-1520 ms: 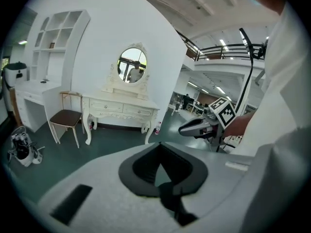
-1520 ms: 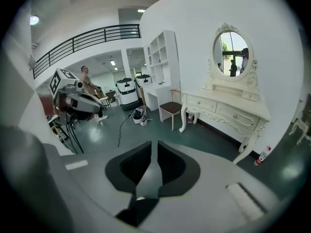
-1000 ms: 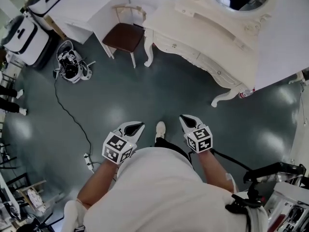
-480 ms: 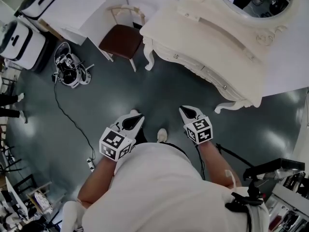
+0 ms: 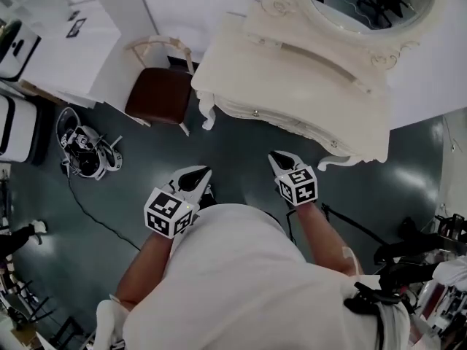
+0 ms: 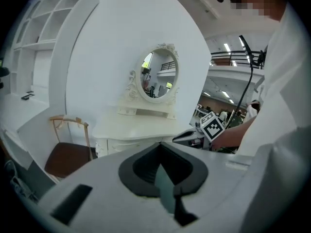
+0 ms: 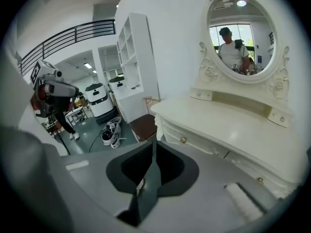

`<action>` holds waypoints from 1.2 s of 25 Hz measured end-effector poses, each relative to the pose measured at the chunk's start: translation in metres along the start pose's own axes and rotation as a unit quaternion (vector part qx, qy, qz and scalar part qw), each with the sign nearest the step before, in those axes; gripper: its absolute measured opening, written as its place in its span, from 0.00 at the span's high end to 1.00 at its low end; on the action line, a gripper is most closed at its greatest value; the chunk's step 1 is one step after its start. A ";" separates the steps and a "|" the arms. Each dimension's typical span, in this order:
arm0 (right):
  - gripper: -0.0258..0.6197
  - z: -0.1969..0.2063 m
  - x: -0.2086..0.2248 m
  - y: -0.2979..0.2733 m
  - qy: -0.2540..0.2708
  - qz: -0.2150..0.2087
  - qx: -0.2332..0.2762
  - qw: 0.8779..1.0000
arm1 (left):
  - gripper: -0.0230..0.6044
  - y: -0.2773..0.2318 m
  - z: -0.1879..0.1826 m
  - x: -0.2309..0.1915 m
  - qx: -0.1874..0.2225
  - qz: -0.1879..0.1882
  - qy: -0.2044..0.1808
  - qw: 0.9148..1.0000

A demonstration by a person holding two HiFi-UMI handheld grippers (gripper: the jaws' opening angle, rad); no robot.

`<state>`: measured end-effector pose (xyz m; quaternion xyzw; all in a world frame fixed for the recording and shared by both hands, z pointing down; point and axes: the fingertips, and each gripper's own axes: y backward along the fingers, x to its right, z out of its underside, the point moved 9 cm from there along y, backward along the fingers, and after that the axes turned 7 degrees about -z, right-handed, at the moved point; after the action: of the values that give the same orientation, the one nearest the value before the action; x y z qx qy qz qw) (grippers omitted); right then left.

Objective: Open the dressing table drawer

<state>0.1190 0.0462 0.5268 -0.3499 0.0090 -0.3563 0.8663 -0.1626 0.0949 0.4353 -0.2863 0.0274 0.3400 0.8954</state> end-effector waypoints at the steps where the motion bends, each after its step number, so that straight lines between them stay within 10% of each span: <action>1: 0.92 -0.012 0.004 -0.009 -0.009 0.013 0.003 1.000 | 0.96 -0.003 -0.012 -0.016 -0.001 0.010 -0.011 1.000; 14: 0.88 -0.130 0.111 -0.143 -0.106 0.127 0.051 0.985 | 0.96 -0.044 -0.083 -0.164 -0.021 0.025 -0.025 0.999; 30: 0.78 -0.234 0.302 -0.262 -0.176 0.112 0.089 0.974 | 0.96 -0.133 -0.171 -0.210 -0.025 -0.072 0.003 0.997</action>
<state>0.1225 -0.4141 0.5820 -0.3253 -0.1362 -0.1894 0.9164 -0.2160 -0.2015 0.4095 -0.3110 0.0005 0.2741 0.9100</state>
